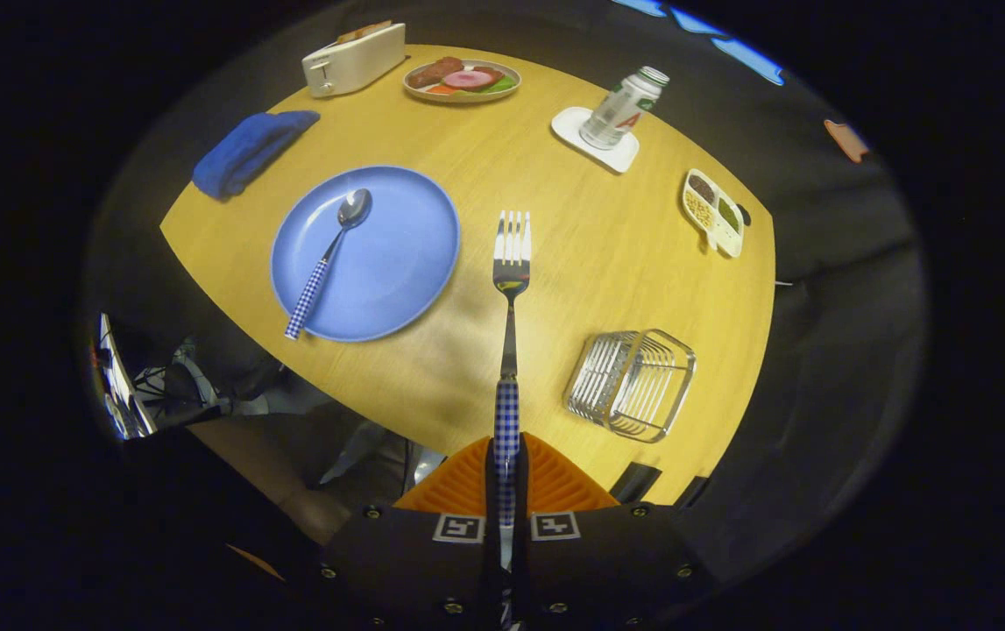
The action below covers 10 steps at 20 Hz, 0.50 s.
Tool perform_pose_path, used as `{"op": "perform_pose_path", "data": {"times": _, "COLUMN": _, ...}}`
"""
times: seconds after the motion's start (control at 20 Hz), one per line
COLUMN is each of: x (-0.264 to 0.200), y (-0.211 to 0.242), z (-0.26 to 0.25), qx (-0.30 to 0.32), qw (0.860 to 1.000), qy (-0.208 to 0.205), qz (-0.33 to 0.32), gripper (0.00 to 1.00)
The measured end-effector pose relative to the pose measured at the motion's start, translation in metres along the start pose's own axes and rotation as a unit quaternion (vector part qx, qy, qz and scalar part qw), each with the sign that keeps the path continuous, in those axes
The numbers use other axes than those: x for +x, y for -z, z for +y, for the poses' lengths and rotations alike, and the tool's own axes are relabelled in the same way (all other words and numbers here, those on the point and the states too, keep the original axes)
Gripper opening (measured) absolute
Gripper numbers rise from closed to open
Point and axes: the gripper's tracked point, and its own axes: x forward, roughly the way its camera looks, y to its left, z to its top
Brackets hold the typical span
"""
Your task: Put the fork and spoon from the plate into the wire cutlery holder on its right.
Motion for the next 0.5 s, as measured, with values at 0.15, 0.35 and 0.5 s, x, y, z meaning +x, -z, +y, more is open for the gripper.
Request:
{"op": "perform_pose_path", "data": {"times": 0.15, "x": -0.010, "y": 0.019, "z": -0.012, "qx": 0.007, "qw": 1.000, "qy": 0.007, "qz": 0.006, "gripper": 0.05}}
{"op": "perform_pose_path", "data": {"times": 0.35, "x": -0.017, "y": 0.041, "z": -0.039, "qx": 0.008, "qw": 0.999, "qy": 0.014, "qz": 0.030, "gripper": 0.05}}
{"op": "perform_pose_path", "data": {"times": 0.5, "x": -0.020, "y": 0.055, "z": -0.060, "qx": 0.008, "qw": 0.999, "qy": 0.022, "qz": 0.049, "gripper": 0.05}}
